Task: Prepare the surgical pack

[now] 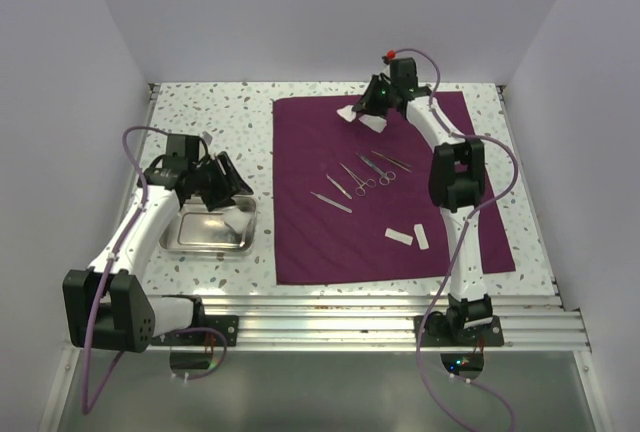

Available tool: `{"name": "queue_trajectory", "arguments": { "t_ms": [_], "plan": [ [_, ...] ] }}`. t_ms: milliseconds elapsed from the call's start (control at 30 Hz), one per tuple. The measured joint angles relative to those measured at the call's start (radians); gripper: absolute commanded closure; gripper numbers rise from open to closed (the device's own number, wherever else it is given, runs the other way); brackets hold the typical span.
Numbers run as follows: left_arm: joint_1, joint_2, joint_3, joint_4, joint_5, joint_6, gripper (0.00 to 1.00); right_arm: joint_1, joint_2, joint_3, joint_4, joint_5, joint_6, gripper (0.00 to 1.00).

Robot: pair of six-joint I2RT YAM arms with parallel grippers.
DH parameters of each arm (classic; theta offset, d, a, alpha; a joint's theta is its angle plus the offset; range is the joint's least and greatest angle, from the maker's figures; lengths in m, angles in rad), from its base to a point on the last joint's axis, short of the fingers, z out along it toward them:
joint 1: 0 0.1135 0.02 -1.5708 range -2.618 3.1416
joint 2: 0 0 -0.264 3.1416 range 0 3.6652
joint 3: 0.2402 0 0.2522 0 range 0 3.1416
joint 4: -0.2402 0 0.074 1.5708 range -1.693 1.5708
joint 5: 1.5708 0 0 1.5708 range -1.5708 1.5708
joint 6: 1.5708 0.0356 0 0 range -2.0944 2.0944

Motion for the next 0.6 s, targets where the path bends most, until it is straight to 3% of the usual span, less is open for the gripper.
{"name": "queue_trajectory", "arguments": {
  "t_ms": [600],
  "plan": [
    [0.000, 0.040, 0.000, 0.011, 0.022, 0.010, 0.40, -0.101, 0.080, 0.062, -0.013, 0.001, -0.010, 1.00]
  ]
}}
